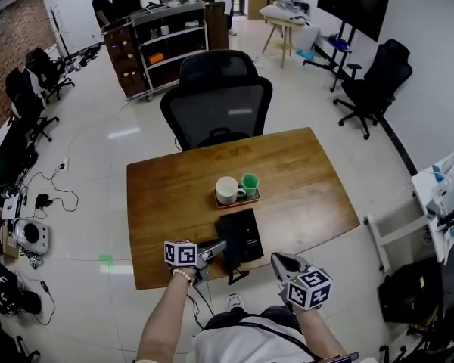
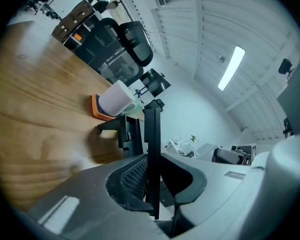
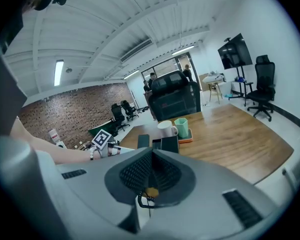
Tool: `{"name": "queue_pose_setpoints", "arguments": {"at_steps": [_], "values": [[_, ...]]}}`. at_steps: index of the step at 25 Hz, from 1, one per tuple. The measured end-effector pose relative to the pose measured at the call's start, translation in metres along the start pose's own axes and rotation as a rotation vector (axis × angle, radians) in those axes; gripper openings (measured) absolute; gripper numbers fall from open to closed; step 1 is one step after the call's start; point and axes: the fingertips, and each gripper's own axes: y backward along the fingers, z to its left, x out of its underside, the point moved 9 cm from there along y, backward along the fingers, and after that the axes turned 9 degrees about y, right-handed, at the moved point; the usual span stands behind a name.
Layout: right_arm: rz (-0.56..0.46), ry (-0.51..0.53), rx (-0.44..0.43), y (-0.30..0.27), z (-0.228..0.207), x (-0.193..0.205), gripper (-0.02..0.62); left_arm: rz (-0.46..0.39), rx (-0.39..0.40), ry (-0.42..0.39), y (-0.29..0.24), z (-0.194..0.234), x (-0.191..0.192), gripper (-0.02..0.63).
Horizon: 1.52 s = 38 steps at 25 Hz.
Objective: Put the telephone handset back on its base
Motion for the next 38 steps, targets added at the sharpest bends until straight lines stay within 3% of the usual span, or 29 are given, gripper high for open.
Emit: {"name": "queue_pose_setpoints", "arguments": {"at_steps": [6, 22, 29, 32, 35, 38], "values": [[0.01, 0.006, -0.01, -0.016, -0.001, 0.001, 0.0, 0.056, 0.036, 0.022, -0.018, 0.017, -0.004, 0.067], [0.035, -0.009, -0.013, -0.031, -0.006, 0.004, 0.0, 0.067, 0.095, 0.101, -0.039, 0.037, -0.008, 0.067], [0.045, -0.016, -0.011, -0.029, -0.008, 0.008, 0.0, 0.066, 0.087, 0.119, -0.041, 0.045, -0.008, 0.067], [0.048, -0.02, -0.011, -0.027, -0.009, 0.009, 0.0, 0.06, 0.053, 0.109, -0.04, 0.048, -0.008, 0.082], [0.051, -0.021, -0.016, -0.026, -0.011, 0.011, 0.0, 0.051, -0.023, 0.085, -0.037, 0.05, -0.005, 0.149], [0.055, -0.017, -0.026, -0.025, -0.011, 0.01, 0.0, 0.014, -0.105, 0.039, -0.035, 0.045, -0.003, 0.16]]}}
